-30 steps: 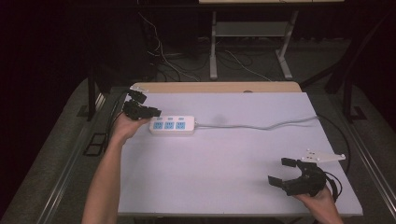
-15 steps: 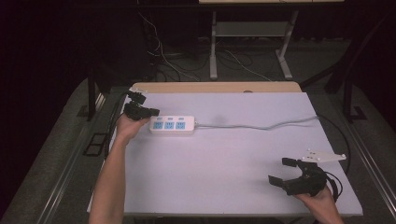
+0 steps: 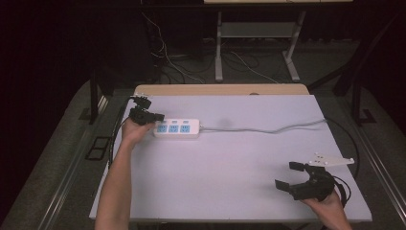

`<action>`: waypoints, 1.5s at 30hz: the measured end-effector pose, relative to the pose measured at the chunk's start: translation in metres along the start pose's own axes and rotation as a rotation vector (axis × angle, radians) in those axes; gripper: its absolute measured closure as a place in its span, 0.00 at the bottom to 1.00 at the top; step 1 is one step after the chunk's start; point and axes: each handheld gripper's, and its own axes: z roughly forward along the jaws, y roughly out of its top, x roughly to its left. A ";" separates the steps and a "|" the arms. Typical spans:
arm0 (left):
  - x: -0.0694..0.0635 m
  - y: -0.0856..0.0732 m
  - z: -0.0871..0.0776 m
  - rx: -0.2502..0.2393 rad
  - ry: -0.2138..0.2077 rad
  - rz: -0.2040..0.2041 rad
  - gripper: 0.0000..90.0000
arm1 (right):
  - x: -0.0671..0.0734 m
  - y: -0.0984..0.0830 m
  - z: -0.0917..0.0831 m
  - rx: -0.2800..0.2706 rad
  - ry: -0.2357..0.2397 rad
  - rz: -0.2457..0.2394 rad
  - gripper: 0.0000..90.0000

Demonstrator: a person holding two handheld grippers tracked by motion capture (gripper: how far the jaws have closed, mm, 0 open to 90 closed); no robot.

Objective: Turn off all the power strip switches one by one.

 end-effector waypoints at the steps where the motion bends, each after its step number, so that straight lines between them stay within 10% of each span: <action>1: 0.000 -0.001 0.001 -0.002 0.002 0.000 0.99 | 0.000 0.000 0.000 0.000 0.000 0.000 0.01; 45: -0.002 -0.010 0.008 -0.037 0.015 -0.005 1.00 | -0.002 0.001 -0.002 0.002 -0.007 -0.005 0.01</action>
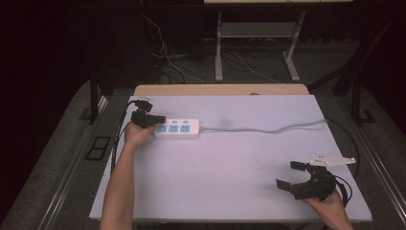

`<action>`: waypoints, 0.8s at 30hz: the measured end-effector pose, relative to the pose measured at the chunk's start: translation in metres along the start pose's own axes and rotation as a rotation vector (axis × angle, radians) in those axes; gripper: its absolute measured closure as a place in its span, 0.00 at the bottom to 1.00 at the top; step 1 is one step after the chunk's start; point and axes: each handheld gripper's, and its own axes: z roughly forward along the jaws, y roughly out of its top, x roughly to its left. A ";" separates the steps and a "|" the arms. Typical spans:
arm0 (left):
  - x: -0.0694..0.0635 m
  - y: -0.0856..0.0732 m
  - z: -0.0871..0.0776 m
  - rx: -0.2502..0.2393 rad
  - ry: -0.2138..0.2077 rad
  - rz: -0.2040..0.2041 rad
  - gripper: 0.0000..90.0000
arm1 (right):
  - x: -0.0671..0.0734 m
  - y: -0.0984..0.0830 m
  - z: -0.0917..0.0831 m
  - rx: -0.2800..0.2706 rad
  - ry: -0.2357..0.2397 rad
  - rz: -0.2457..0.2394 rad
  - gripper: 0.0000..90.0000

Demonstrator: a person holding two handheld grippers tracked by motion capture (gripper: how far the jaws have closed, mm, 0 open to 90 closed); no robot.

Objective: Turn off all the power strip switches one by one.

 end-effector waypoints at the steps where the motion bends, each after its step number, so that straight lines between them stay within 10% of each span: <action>1: 0.000 0.000 0.000 -0.002 0.000 -0.004 1.00 | 0.000 0.000 0.000 0.002 0.000 0.001 0.01; 24: -0.007 0.013 -0.023 -0.045 -0.008 0.021 1.00 | 0.000 0.001 0.000 -0.004 -0.005 0.001 0.01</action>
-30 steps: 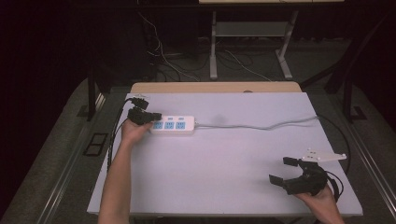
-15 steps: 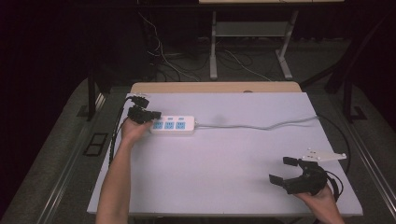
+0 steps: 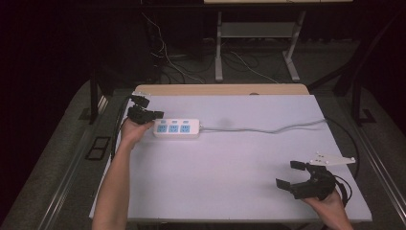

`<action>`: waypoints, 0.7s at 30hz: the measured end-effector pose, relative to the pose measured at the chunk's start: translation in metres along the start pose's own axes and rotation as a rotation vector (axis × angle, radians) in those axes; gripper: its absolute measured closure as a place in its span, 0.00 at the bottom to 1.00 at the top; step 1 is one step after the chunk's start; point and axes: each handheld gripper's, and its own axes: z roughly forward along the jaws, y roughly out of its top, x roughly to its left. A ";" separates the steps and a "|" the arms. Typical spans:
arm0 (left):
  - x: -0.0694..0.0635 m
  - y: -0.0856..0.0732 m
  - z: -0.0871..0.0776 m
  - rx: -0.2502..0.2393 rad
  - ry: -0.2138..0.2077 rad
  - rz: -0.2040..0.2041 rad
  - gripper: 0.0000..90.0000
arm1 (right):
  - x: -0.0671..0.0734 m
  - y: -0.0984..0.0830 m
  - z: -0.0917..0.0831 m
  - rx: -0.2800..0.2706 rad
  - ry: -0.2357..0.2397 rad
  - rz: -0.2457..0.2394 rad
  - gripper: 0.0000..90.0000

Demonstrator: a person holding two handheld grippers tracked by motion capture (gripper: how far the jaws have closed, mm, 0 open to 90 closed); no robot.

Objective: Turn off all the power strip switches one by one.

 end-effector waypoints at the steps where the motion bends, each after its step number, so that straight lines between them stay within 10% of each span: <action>1: -0.001 0.000 -0.001 0.003 -0.003 0.005 1.00 | 0.000 0.000 0.000 0.000 0.000 0.000 0.01; 21: -0.027 0.017 0.007 0.016 -0.048 0.087 1.00 | 0.002 0.000 0.002 0.004 0.005 -0.009 0.01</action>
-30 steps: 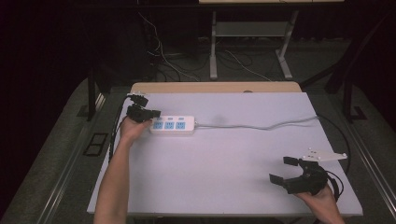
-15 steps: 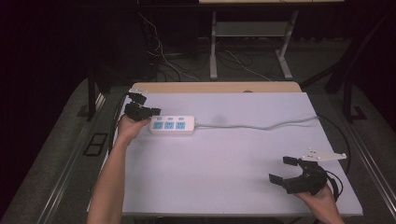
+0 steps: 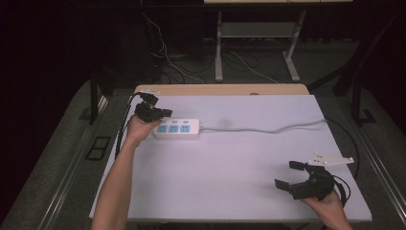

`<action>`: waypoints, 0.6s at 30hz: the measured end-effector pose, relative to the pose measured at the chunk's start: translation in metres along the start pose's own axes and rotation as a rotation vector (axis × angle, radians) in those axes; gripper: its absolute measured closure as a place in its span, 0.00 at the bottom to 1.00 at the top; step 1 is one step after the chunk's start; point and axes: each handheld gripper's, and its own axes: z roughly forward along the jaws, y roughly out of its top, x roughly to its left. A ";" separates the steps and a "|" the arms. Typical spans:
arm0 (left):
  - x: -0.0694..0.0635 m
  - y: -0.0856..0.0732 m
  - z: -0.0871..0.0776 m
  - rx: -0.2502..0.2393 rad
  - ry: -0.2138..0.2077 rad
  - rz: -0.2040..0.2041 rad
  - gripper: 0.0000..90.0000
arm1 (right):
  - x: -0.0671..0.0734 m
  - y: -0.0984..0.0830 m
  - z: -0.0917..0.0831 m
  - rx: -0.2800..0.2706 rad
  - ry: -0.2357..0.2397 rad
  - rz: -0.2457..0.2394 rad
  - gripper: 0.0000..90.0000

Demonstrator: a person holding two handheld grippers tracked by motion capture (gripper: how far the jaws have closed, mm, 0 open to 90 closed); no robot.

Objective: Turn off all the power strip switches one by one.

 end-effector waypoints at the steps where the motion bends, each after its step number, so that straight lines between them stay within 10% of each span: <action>1: 0.000 0.000 0.001 0.006 -0.002 0.003 1.00 | 0.000 0.000 0.000 0.001 0.000 0.000 0.01; 18: -0.001 -0.007 0.027 0.064 0.010 0.002 1.00 | 0.000 0.000 0.001 0.005 0.002 -0.003 0.01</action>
